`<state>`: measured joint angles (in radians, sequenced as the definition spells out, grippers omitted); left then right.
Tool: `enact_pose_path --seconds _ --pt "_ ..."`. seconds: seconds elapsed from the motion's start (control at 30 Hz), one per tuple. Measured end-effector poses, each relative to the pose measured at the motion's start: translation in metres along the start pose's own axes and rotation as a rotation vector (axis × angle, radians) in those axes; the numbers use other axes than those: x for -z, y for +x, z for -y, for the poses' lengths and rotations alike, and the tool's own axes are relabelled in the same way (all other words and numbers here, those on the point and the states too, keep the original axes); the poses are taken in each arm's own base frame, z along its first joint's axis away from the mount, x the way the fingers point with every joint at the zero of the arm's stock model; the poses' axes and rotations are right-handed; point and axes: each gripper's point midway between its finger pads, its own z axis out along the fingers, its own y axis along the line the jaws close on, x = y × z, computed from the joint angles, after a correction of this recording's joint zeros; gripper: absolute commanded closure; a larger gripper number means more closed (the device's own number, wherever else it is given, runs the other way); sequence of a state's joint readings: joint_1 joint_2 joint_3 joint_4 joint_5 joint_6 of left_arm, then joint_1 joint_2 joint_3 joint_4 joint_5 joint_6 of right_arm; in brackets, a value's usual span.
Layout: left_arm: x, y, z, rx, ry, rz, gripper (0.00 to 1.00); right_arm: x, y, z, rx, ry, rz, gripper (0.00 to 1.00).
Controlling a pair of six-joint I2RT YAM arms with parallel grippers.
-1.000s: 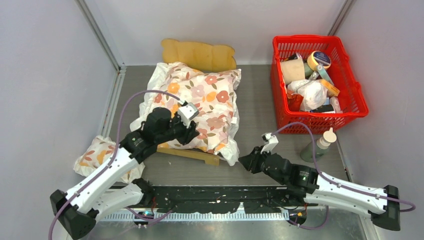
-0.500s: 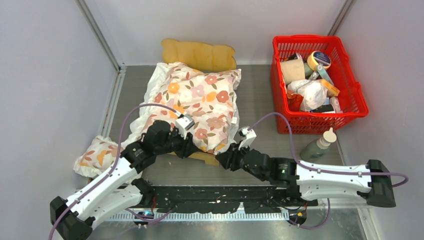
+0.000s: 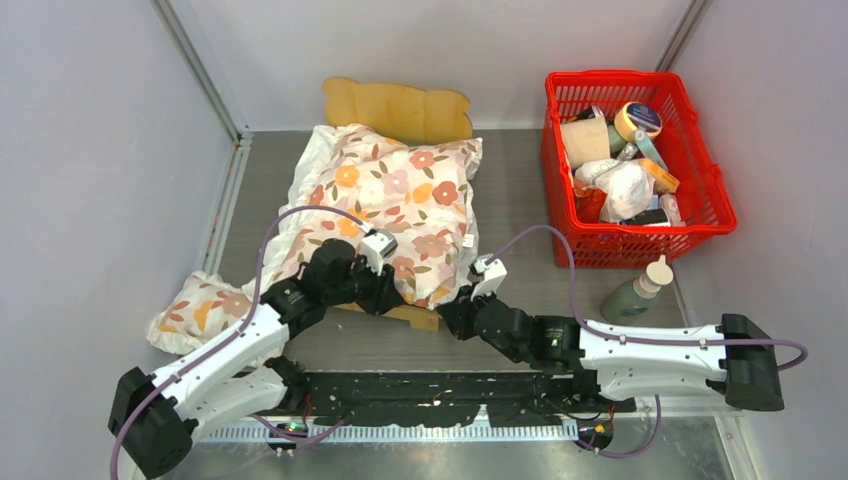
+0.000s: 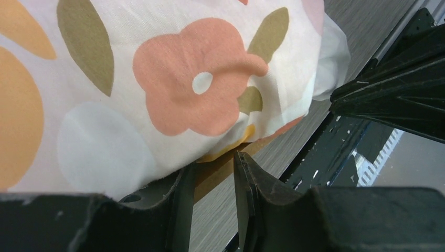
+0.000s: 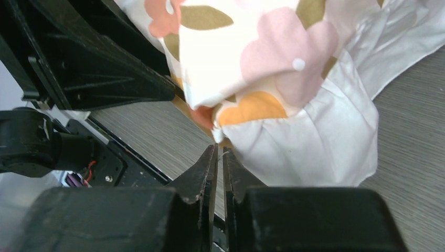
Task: Set up the pet bed
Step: Cross the ropes on the bed frame.
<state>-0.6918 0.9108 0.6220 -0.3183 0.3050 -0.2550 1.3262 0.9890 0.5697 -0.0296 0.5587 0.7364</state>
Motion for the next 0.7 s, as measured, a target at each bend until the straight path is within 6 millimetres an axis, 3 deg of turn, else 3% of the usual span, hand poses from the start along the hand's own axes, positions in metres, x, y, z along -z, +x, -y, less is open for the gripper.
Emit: enact_pose_path --seconds 0.27,0.7 --pt "-0.01 -0.003 -0.004 0.006 -0.012 -0.013 0.64 -0.002 0.018 0.011 0.032 -0.031 -0.035 0.73" --pt "-0.015 -0.008 -0.002 0.029 -0.001 -0.008 0.64 -0.028 0.016 0.025 0.058 -0.043 -0.008 0.72"
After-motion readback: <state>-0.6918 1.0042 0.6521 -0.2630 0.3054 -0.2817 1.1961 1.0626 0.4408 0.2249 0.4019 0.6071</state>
